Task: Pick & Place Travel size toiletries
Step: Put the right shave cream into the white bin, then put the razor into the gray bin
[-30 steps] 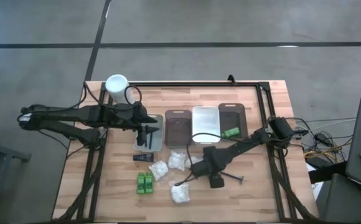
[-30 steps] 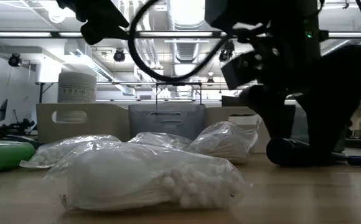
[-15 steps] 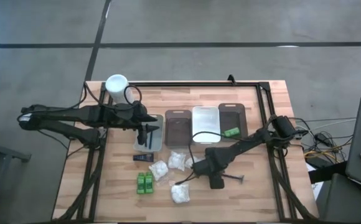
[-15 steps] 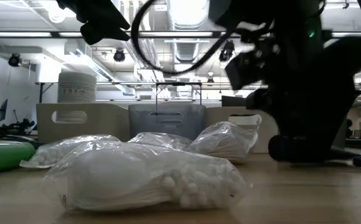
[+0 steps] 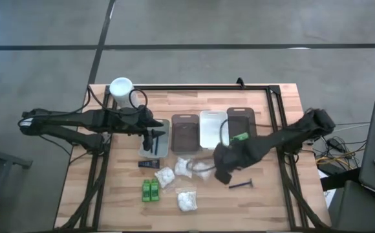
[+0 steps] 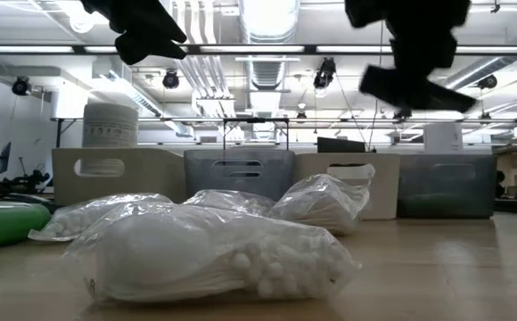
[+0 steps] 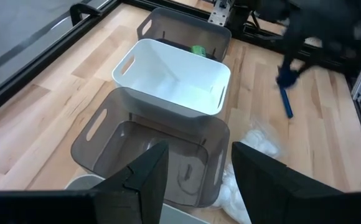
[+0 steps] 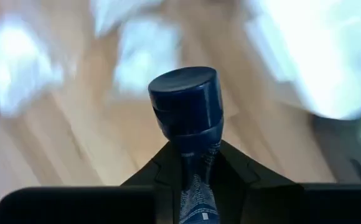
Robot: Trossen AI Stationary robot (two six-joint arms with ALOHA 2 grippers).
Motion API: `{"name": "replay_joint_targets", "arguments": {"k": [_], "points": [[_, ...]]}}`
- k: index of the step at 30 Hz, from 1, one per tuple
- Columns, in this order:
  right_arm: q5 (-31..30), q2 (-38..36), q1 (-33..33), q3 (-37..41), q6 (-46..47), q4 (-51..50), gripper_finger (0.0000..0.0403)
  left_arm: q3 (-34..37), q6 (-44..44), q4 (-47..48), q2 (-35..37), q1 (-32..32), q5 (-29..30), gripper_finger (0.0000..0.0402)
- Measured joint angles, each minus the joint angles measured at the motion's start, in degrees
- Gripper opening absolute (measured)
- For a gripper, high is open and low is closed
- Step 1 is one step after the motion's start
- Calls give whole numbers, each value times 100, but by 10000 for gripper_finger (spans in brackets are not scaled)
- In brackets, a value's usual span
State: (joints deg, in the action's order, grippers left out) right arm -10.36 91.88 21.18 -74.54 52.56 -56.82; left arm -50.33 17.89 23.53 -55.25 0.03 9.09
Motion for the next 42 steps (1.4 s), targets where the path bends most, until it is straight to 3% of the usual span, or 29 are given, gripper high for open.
{"name": "replay_joint_targets", "arguments": {"k": [3, 8, 17, 22, 30, 35, 42], "points": [[-444, -388, -138, 6, 1129, -163, 60, 0, -7, -17, -6, 0, 2, 181], [-507, -705, -889, 204, 2588, -71, 66, 0, -17, -53, -6, 0, 0, 181], [28, -536, -2631, 942, 2357, 1708, 80, 0, 2, -91, -6, 0, 0, 181], [360, -376, -3114, 1368, 2527, 1904, 97, 0, 11, -107, -6, 0, -7, 181], [548, -363, -3001, 1600, 2605, 2335, 181, 0, 15, -114, -6, -2, -22, 181], [525, -437, -2693, 1294, 2115, 2210, 237, 0, 15, -122, -6, -4, -22, 181], [-70, -481, -1818, 254, 2134, 709, 277, 0, 15, -120, -6, -4, -23, 181]]}}
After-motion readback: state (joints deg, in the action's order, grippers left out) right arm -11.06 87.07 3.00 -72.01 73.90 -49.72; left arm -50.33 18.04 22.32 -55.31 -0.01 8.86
